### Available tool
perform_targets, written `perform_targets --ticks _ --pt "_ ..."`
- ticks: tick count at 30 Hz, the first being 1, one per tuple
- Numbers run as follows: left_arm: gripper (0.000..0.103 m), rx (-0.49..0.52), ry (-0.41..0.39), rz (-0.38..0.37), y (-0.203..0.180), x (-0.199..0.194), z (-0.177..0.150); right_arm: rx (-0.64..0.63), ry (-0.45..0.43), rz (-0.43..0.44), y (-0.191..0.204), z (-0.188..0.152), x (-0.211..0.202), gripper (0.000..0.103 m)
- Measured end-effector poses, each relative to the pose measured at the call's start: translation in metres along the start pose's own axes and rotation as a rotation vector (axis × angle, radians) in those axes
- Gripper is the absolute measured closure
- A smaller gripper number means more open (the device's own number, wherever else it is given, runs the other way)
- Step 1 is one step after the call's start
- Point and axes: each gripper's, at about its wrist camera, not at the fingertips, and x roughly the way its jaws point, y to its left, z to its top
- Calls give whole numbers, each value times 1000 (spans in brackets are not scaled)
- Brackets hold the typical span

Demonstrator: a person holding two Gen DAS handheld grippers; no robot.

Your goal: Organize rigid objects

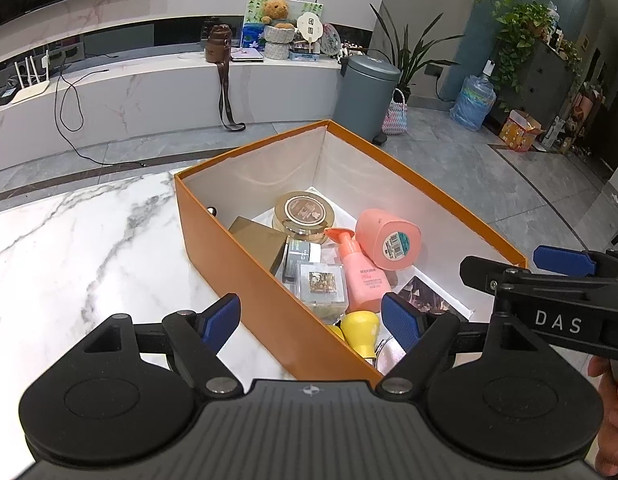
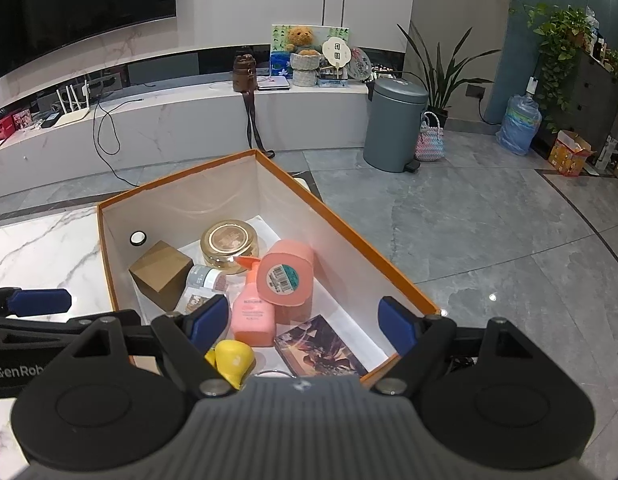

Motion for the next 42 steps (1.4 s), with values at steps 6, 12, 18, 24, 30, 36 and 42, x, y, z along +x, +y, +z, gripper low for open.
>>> perform_targets --ticks 6,12,18,24,30,36,42 --pt "9 -2 0 1 -1 -1 -1 3 0 -6 1 1 -2 22" --pt "9 -1 2 3 -1 0 0 1 4 -7 2 0 -1 22" --pt "9 2 1 2 -2 -1 0 1 5 -9 1 0 -1 22" --pt "9 2 1 2 -2 -1 0 0 4 -9 1 0 -1 22" --pt "9 2 2 1 -2 -1 0 -2 5 -14 1 0 -2 22" --pt "9 2 2 1 -2 -1 0 -1 5 -14 0 0 -3 22" --pt "9 8 0 8 -3 -1 0 -2 5 -15 -1 0 -2 22"
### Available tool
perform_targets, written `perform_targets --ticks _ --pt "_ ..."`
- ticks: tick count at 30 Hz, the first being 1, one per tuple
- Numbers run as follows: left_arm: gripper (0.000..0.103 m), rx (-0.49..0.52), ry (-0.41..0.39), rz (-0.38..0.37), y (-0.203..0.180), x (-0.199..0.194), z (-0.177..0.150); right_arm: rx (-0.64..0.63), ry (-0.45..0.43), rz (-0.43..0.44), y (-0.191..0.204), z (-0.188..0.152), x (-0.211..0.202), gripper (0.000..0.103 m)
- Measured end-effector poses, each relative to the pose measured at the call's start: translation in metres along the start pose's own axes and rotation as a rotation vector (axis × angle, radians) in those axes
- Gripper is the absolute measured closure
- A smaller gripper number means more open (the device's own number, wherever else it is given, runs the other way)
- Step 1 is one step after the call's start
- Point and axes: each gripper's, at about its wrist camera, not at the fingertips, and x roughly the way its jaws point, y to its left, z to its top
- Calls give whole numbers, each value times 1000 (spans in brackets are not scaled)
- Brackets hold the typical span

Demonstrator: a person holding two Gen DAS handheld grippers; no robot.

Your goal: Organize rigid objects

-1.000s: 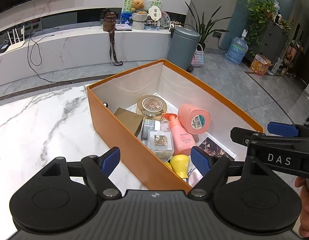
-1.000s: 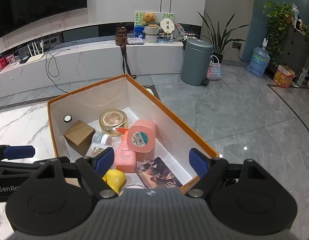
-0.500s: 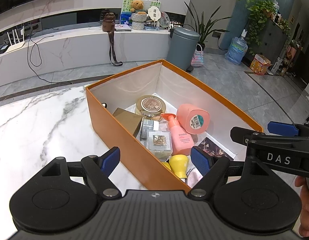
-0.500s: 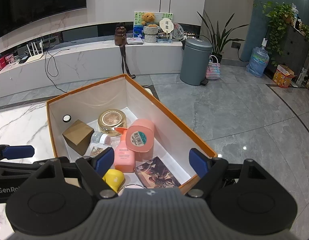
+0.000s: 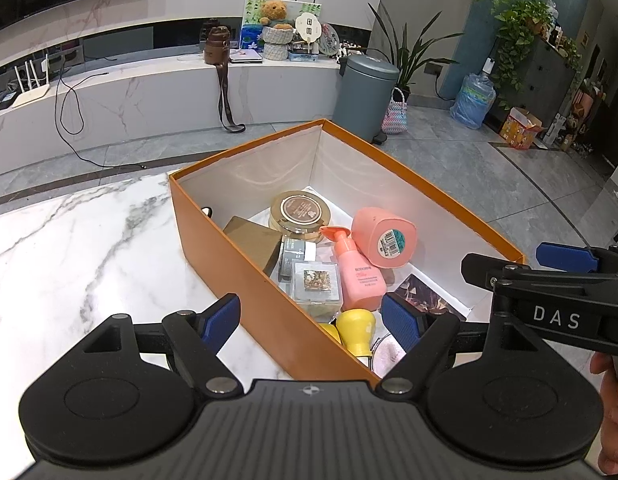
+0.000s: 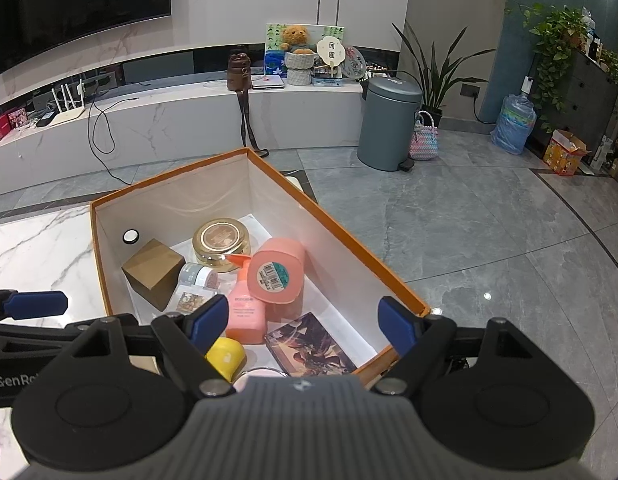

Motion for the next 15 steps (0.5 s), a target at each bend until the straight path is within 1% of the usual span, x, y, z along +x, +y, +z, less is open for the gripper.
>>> perform_targets --ticks 10,15 --pt "9 -8 7 -5 -2 0 1 5 3 -13 0 1 -5 22" --pt "9 15 -21 2 -4 0 0 11 3 -15 1 1 -5 22"
